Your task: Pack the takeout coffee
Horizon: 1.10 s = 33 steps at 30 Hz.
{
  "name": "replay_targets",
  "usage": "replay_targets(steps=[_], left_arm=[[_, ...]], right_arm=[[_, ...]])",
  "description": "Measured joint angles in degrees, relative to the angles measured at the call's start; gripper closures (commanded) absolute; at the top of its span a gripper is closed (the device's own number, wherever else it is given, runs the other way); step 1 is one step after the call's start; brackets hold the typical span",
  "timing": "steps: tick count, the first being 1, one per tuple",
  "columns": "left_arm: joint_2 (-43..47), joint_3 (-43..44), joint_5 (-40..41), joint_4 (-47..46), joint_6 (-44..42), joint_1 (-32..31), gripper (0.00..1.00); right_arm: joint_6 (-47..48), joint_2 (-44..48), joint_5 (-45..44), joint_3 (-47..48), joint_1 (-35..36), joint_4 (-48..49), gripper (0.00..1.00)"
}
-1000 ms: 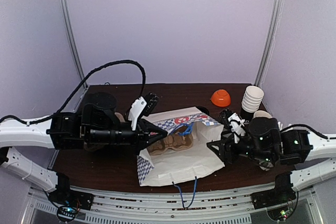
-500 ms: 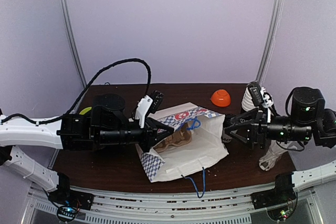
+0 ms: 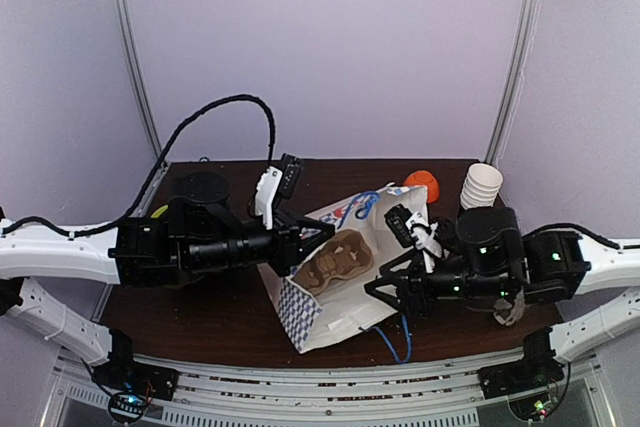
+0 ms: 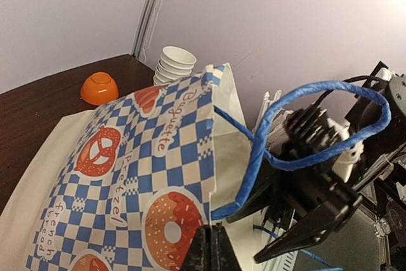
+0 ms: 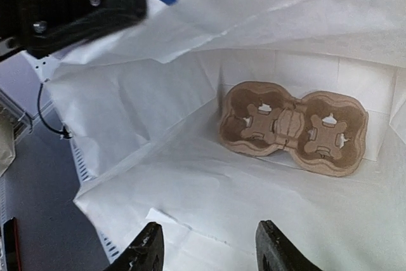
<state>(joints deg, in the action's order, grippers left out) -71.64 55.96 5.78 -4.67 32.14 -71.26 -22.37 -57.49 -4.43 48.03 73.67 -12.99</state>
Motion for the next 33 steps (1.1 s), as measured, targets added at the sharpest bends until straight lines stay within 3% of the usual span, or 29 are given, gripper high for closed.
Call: replay_targets(steps=[10, 33], left_arm=[[0.0, -0.2, 0.0, -2.0, 0.6, -0.4, 1.00], [-1.9, -1.1, -2.7, -4.8, 0.8, -0.9, 1.00]], right_arm=[[-2.7, -14.3, -13.6, -1.7, 0.5, 12.9, 0.48], [-7.5, -35.0, -19.6, -4.8, -1.1, 32.5, 0.48]])
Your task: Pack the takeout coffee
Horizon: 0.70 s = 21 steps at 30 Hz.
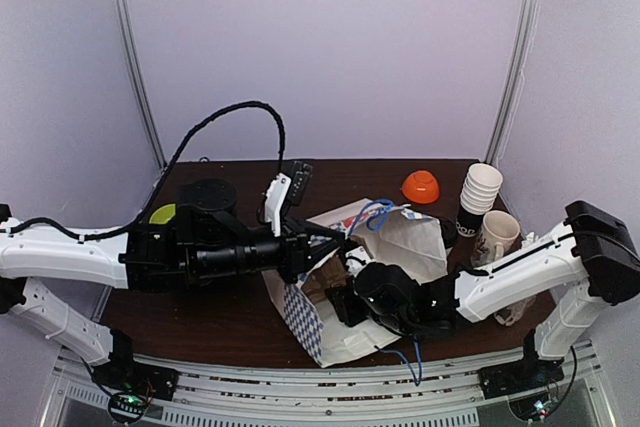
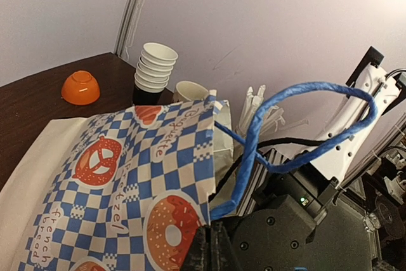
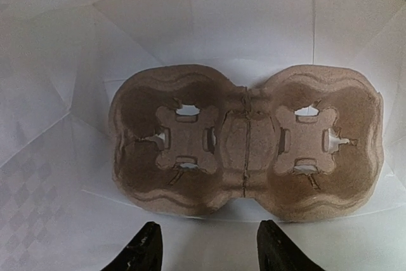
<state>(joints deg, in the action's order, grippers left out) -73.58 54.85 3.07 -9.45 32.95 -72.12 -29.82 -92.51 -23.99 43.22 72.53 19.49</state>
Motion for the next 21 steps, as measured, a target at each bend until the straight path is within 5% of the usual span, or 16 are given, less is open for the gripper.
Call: replay_targets(steps=[9, 21], left_arm=[[-0.8, 0.0, -1.0, 0.0, 0.0, 0.0, 1.00], [-2.5, 1.1, -2.5, 0.0, 0.0, 0.0, 1.00]], right_arm=[[-1.5, -6.2, 0.0, 3.4, -2.4, 2.4, 0.43], [-2.8, -13.5, -0.5, 8.2, -4.8, 4.7, 0.50]])
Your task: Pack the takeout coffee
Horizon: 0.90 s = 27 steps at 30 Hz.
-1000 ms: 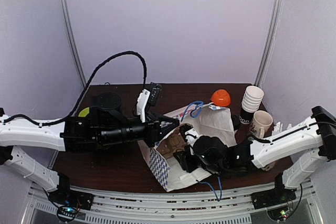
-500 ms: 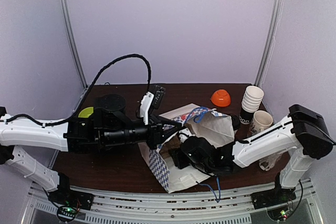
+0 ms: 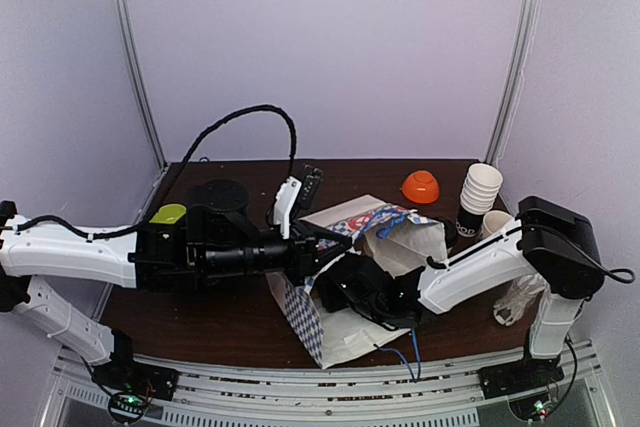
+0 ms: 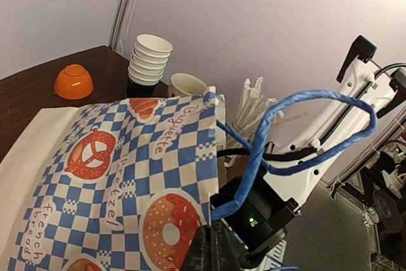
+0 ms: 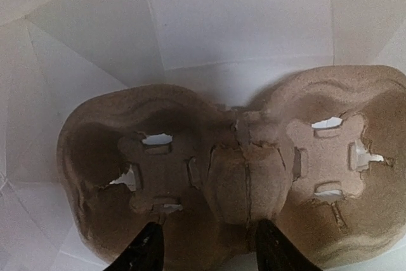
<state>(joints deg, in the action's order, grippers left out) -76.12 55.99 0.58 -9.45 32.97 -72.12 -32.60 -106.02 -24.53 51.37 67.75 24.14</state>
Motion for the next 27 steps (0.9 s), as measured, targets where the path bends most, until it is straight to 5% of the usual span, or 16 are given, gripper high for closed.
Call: replay_targets(steps=[6, 17, 27], left_arm=[[0.0, 0.1, -0.2, 0.0, 0.3, 0.0, 1.00], [0.1, 0.1, 0.0, 0.0, 1.0, 0.0, 1.00], [1.0, 0.1, 2.1, 0.0, 1.7, 0.0, 1.00]], right_arm=[[0.2, -1.9, -1.1, 2.0, -0.4, 0.0, 0.50], [2.2, -3.3, -2.0, 2.9, -1.3, 0.3, 0.84], [3.8, 0.2, -0.7, -2.9, -1.3, 6.5, 0.95]])
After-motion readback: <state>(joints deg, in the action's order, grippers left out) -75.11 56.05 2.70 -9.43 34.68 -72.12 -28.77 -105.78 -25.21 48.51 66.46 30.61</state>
